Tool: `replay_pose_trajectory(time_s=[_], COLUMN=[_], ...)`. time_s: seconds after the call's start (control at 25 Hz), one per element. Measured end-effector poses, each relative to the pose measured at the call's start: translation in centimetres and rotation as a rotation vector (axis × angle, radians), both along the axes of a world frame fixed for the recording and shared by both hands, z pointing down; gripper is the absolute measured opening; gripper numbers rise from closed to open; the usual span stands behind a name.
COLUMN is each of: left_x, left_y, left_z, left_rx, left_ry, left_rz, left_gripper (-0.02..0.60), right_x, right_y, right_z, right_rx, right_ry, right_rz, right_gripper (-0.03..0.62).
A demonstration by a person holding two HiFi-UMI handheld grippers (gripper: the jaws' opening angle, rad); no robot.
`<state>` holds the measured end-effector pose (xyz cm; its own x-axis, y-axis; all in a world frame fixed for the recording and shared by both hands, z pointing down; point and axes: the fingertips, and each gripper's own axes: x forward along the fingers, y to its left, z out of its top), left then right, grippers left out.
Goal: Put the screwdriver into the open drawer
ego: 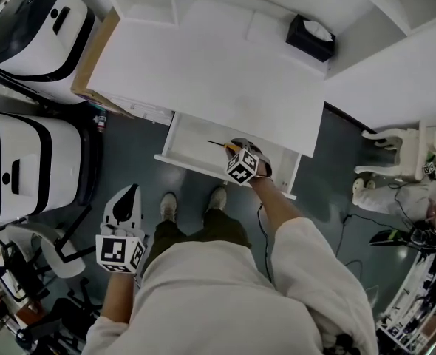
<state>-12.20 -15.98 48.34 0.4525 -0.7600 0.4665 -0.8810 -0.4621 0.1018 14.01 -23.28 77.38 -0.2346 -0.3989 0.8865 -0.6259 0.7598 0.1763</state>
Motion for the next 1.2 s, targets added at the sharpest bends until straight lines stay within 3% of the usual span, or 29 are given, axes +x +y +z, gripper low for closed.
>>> replay_pose_trajectory(time_s=[0.6,0.84,1.2], left_x=[4.8,6.7,8.9], left_y=[-2.4,-2.6,-1.4], left_z=[-2.4,-3.2,-4.1], left_rx=[0.078,0.105,0.127], left_ry=[0.071,0.09,0.11], left_rz=[0.199,0.271,0.354], left_gripper=[0.005,0.005,0.005], right_x=[2.6,4.0,6.3], right_y=[1.9,4.2,9.1], right_z=[-16.2,-22.2,-30.0], right_rx=[0.315,0.451,0.642], right_ry=[-0.287,-0.395,-0.479], right_rz=[0.381,0.501,0.635], right_gripper=[0.055,0.023,0.005])
